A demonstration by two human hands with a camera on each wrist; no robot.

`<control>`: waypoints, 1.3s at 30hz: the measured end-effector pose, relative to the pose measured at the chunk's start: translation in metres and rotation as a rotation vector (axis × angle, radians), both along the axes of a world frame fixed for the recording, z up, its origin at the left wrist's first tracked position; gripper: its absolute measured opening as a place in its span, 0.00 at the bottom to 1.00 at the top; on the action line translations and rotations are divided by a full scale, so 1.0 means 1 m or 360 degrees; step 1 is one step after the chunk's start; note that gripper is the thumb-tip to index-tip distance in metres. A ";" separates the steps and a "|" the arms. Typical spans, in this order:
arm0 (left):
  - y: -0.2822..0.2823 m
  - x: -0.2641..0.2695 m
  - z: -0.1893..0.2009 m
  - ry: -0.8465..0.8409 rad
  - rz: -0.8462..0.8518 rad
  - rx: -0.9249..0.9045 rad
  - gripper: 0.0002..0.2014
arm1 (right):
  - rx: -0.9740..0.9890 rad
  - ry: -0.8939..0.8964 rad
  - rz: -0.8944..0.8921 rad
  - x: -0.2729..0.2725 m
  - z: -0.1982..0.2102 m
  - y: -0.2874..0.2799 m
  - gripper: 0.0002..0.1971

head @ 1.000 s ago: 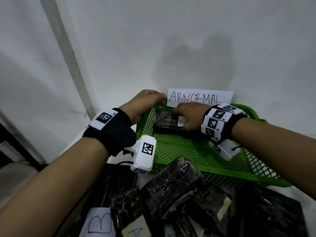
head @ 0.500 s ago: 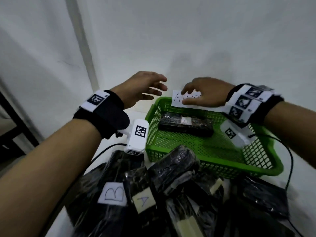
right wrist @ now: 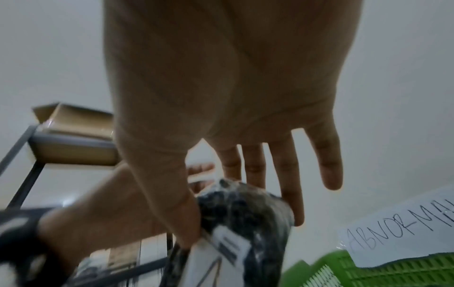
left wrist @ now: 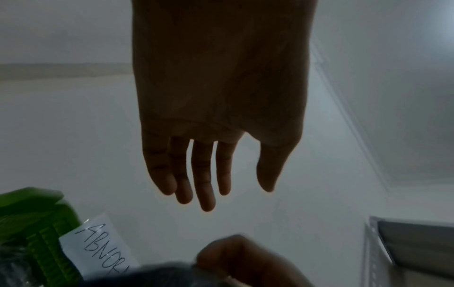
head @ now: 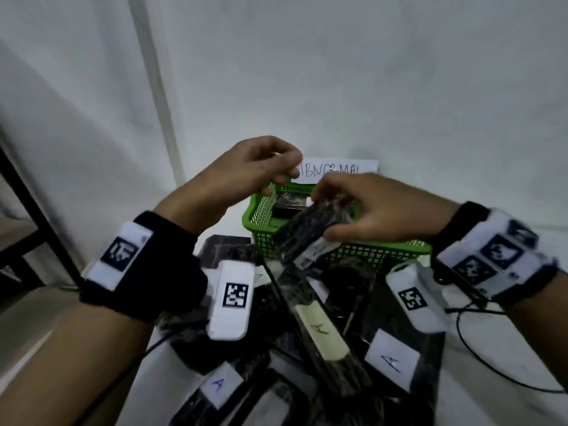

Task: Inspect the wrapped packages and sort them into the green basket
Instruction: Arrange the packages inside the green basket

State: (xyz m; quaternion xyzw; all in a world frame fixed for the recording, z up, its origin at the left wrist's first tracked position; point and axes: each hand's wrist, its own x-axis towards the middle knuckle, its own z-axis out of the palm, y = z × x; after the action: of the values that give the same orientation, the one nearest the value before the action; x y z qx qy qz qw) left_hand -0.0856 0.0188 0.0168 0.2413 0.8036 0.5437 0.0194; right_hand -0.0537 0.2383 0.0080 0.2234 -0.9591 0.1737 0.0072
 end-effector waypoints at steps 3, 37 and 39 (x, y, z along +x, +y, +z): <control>0.011 0.026 -0.004 0.0030 -0.0172 -0.0131 0.27 | -0.0724 0.0055 -0.0065 0.027 0.012 0.020 0.28; 0.059 -0.007 -0.070 -0.0242 -0.0041 0.0501 0.14 | -0.1878 -0.0010 -0.0434 -0.008 -0.067 0.015 0.14; 0.059 -0.006 -0.071 -0.0232 -0.0050 0.0504 0.14 | -0.1851 0.0061 -0.0448 -0.005 -0.068 0.017 0.15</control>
State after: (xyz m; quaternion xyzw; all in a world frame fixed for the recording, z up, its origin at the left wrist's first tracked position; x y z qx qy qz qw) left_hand -0.0916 0.0781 -0.0544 0.2139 0.7006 0.6791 0.0480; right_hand -0.0590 0.2557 -0.0604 0.0566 -0.7268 0.6635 0.1685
